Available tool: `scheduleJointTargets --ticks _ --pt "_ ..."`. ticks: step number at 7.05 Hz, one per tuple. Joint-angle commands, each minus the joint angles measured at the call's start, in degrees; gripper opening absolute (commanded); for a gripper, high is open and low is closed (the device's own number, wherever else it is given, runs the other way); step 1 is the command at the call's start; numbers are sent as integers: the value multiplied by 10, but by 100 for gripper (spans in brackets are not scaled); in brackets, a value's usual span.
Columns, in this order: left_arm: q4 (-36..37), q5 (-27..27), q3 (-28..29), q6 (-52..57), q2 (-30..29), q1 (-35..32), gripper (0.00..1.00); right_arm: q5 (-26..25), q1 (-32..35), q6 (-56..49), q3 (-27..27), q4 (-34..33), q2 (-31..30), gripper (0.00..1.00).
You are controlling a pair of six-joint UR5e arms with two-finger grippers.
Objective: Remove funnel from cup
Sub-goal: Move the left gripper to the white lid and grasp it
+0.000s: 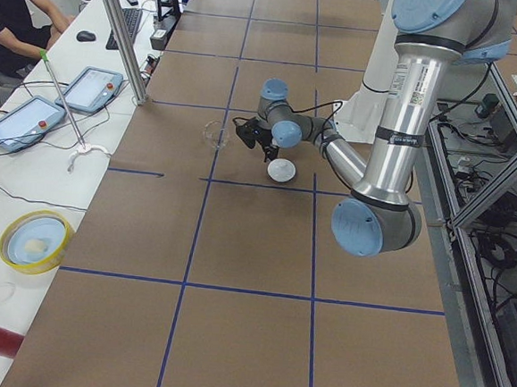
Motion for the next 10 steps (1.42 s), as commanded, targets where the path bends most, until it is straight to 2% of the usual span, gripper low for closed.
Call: scheduleJointTargets --ticks 1,3,7,8,10 --pt "5 43 -23 -58 35 66 94 0 0 0 0 0 0 100" --pt "13 45 -24 -59 29 65 92 0 0 0 0 0 0 100" --pt "13 47 -16 -59 27 74 82 0 0 0 0 0 0 100" --pt "13 47 -16 -61 27 75 75 0 0 0 0 0 0 100" --pt "13 46 -15 -62 21 75 42 0 0 0 0 0 0 100"
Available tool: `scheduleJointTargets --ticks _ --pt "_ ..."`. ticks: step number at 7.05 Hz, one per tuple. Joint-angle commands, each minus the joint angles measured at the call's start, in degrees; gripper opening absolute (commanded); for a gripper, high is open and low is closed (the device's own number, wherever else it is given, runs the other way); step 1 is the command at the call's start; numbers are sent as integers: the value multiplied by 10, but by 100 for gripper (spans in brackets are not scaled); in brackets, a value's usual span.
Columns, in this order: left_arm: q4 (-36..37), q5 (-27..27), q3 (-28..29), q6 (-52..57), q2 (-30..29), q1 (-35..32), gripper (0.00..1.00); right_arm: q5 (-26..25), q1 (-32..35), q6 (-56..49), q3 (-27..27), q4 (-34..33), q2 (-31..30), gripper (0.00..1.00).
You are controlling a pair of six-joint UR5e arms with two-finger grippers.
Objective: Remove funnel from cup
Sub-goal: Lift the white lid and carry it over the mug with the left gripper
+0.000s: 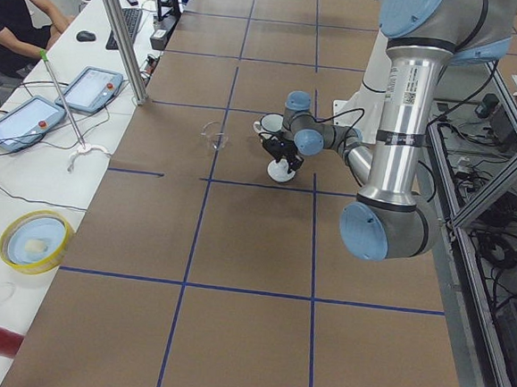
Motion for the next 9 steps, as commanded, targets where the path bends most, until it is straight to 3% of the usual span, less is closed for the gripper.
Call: scheduleJointTargets --ticks 1,2,3,5,7,9 --pt "0 0 0 -1 -6 0 9 0 0 0 0 0 0 100" --pt "1 -1 -5 -1 -6 -1 0 0 0 0 0 0 0 100" --pt "5 -1 -18 -1 -13 -10 0 0 0 0 0 0 0 100" --pt "172 -3 -128 13 -56 -64 0 0 0 0 0 0 0 100" --pt "291 -6 -115 23 -177 -64 0 0 0 0 0 0 0 100" --pt "303 -42 -38 21 -251 -50 0 0 0 0 0 0 0 100"
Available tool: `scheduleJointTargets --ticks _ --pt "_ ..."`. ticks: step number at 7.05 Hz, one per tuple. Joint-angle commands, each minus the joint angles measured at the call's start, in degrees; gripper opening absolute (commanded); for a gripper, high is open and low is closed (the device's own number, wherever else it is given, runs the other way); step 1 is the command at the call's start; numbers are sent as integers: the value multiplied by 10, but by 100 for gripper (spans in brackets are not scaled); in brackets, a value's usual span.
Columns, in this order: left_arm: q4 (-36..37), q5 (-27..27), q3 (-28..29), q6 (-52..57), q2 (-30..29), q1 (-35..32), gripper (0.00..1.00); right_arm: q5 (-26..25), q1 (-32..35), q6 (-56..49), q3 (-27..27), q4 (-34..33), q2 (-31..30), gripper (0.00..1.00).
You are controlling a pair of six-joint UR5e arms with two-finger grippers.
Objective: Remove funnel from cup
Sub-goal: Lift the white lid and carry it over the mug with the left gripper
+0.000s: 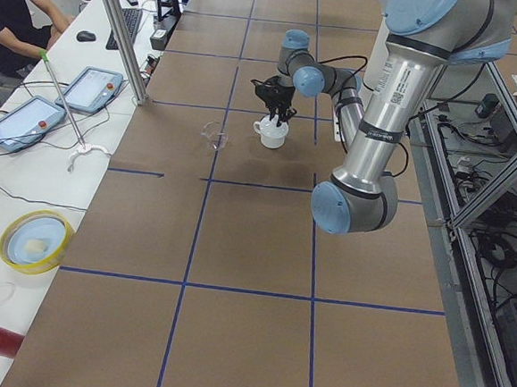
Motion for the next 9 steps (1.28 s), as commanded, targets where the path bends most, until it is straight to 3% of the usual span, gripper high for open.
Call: scheduleJointTargets --ticks 1,4,9 --pt "19 -19 63 0 -60 14 0 0 0 0 0 0 0 100" --pt "46 -16 81 2 -94 17 0 0 0 0 0 0 0 100" --pt "41 -12 106 25 -100 27 0 0 0 0 0 0 0 100"
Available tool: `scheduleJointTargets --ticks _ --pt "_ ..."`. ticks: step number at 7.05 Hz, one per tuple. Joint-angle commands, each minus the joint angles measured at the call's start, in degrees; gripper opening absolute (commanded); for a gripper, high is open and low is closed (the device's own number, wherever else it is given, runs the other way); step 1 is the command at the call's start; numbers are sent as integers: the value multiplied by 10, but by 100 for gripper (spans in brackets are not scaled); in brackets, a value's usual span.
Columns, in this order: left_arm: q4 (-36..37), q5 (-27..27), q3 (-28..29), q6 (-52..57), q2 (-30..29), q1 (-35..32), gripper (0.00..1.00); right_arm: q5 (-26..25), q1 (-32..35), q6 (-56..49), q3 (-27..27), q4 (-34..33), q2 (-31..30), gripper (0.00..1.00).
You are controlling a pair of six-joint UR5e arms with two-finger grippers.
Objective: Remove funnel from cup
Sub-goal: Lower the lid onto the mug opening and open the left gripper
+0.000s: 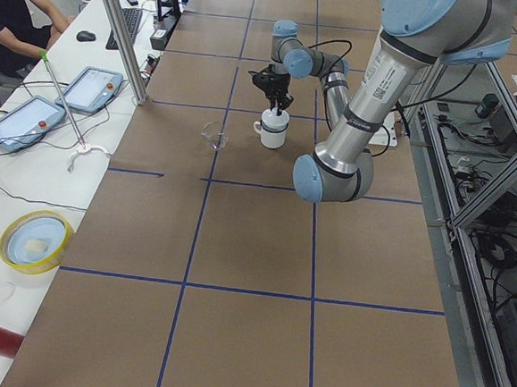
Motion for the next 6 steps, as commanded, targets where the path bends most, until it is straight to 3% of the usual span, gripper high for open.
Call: scheduleJointTargets --ticks 1,6 --pt "-3 -1 13 8 1 3 0 0 0 0 0 0 0 100" --pt "-6 0 14 10 -2 6 0 0 0 0 0 0 0 100"
